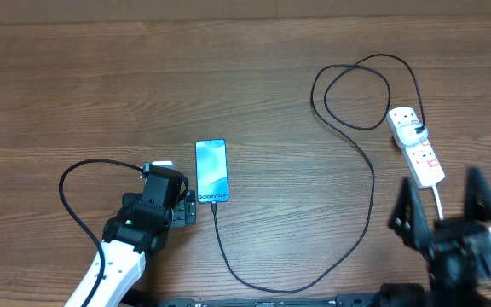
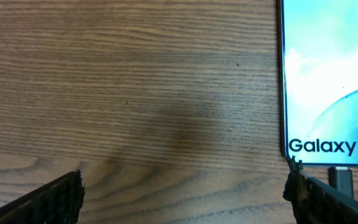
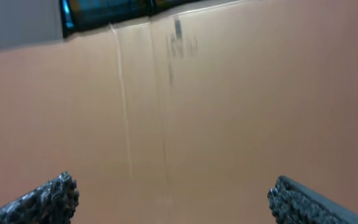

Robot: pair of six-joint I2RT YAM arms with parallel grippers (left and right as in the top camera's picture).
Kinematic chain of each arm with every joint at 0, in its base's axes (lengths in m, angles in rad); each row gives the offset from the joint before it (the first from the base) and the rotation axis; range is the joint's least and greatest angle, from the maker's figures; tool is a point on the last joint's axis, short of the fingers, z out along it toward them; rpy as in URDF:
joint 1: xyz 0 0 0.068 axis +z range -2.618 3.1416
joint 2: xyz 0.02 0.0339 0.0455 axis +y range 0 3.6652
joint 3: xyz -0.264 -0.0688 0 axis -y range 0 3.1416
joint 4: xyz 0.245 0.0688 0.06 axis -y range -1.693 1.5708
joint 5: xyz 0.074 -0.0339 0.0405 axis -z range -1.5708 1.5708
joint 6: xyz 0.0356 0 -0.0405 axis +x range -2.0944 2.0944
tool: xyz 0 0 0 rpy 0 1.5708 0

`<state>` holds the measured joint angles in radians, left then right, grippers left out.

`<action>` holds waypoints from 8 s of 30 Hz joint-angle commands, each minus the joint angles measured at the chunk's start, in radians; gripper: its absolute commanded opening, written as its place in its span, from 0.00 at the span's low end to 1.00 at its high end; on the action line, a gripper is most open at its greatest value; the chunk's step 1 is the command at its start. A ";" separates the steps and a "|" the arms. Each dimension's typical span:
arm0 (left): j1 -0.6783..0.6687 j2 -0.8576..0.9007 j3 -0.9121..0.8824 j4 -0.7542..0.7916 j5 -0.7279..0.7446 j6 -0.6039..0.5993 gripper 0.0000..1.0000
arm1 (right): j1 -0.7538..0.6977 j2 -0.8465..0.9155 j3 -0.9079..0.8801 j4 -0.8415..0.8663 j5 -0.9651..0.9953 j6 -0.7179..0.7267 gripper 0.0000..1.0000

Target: Plug charger to phone and switch on socket

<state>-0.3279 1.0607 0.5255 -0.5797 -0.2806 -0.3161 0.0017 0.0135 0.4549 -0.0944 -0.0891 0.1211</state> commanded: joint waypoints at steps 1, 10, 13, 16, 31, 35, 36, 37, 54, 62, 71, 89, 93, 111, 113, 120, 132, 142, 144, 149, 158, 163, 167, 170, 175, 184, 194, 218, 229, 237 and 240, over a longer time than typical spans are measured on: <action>-0.006 0.005 -0.002 0.001 -0.003 -0.013 1.00 | 0.003 -0.006 -0.175 0.093 0.010 0.143 1.00; -0.006 0.005 -0.002 0.001 -0.003 -0.013 1.00 | 0.003 -0.006 -0.374 0.179 0.108 0.257 1.00; -0.006 0.005 -0.002 0.002 -0.003 -0.013 1.00 | 0.003 -0.006 -0.386 0.163 0.122 0.257 1.00; -0.006 0.005 -0.002 0.002 -0.003 -0.013 1.00 | 0.003 -0.006 -0.386 0.104 0.122 0.257 1.00; -0.006 0.005 -0.002 0.002 -0.003 -0.013 1.00 | 0.003 -0.006 -0.447 0.024 0.170 0.257 1.00; -0.006 0.005 -0.002 0.001 -0.003 -0.013 1.00 | 0.003 -0.004 -0.447 0.018 0.170 0.257 1.00; -0.006 0.005 -0.002 0.001 -0.003 -0.013 1.00 | 0.003 -0.004 -0.447 0.018 0.170 0.257 1.00; -0.006 0.005 -0.002 0.001 -0.003 -0.013 1.00 | 0.003 -0.004 -0.447 0.018 0.170 0.257 1.00; -0.006 0.005 -0.002 0.001 -0.003 -0.013 1.00 | -0.019 -0.008 -0.447 0.018 0.175 0.217 1.00; -0.006 0.005 -0.002 0.001 -0.003 -0.013 1.00 | -0.066 -0.010 -0.447 0.013 0.132 0.047 1.00; -0.006 0.005 -0.002 0.001 -0.003 -0.013 0.99 | -0.066 -0.010 -0.447 0.013 0.129 0.031 1.00; -0.010 -0.035 -0.002 0.000 0.001 -0.013 0.99 | -0.066 -0.010 -0.447 0.013 0.129 0.031 1.00; -0.005 -0.071 -0.002 0.001 0.001 -0.013 1.00 | -0.066 -0.010 -0.447 0.013 0.129 0.031 1.00; 0.130 -0.553 -0.002 -0.008 0.000 -0.013 1.00 | -0.066 -0.010 -0.447 0.013 0.129 0.031 1.00; 0.180 -0.608 -0.002 -0.024 0.000 -0.013 0.99 | -0.066 -0.010 -0.447 0.013 0.129 0.031 1.00; 0.286 -0.832 -0.002 -0.151 0.059 -0.014 1.00 | -0.066 -0.010 -0.447 0.013 0.129 0.031 1.00; 0.400 -1.020 -0.278 0.248 0.267 -0.013 0.99 | -0.066 -0.010 -0.447 0.013 0.129 0.031 1.00; 0.382 -1.057 -0.520 0.647 0.303 0.100 1.00 | -0.066 -0.010 -0.447 0.013 0.129 0.031 1.00; 0.377 -1.057 -0.520 0.646 0.308 0.166 1.00 | -0.066 -0.010 -0.447 0.013 0.129 0.031 1.00; 0.347 -1.057 -0.520 0.560 0.307 0.314 0.99 | -0.066 -0.010 -0.447 0.013 0.129 0.031 1.00; 0.307 -1.058 -0.520 0.500 0.309 0.361 1.00 | -0.066 -0.010 -0.447 0.013 0.129 0.031 1.00; 0.307 -1.058 -0.520 0.500 0.306 0.361 1.00 | -0.066 -0.010 -0.447 0.013 0.129 0.031 1.00; 0.307 -1.058 -0.520 0.502 0.307 0.361 1.00 | -0.066 -0.010 -0.447 0.013 0.129 0.031 1.00; 0.307 -1.058 -0.520 0.502 0.307 0.361 1.00 | -0.066 -0.010 -0.447 0.013 0.129 0.031 1.00; 0.307 -1.058 -0.520 0.502 0.307 0.361 0.99 | -0.066 -0.010 -0.447 0.013 0.129 0.031 1.00; 0.309 -1.057 -0.520 0.502 0.307 0.361 1.00 | -0.066 -0.010 -0.447 0.013 0.129 0.031 1.00; 0.309 -1.057 -0.520 0.502 0.307 0.361 0.99 | -0.066 -0.010 -0.447 0.013 0.129 0.031 1.00; 0.309 -1.057 -0.520 0.502 0.307 0.361 1.00 | -0.066 -0.010 -0.447 0.013 0.129 0.031 1.00; 0.309 -1.057 -0.520 0.502 0.307 0.361 1.00 | -0.066 -0.010 -0.447 0.013 0.129 0.031 1.00; 0.309 -1.057 -0.520 0.502 0.307 0.361 1.00 | -0.066 -0.010 -0.447 0.013 0.129 0.031 1.00; 0.309 -1.057 -0.520 0.502 0.307 0.361 1.00 | -0.066 -0.010 -0.447 0.013 0.129 0.031 1.00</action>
<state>-0.0135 0.0147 0.0082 -0.0761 0.0158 0.0296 -0.0593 0.0147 0.0185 -0.0834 0.0475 0.1570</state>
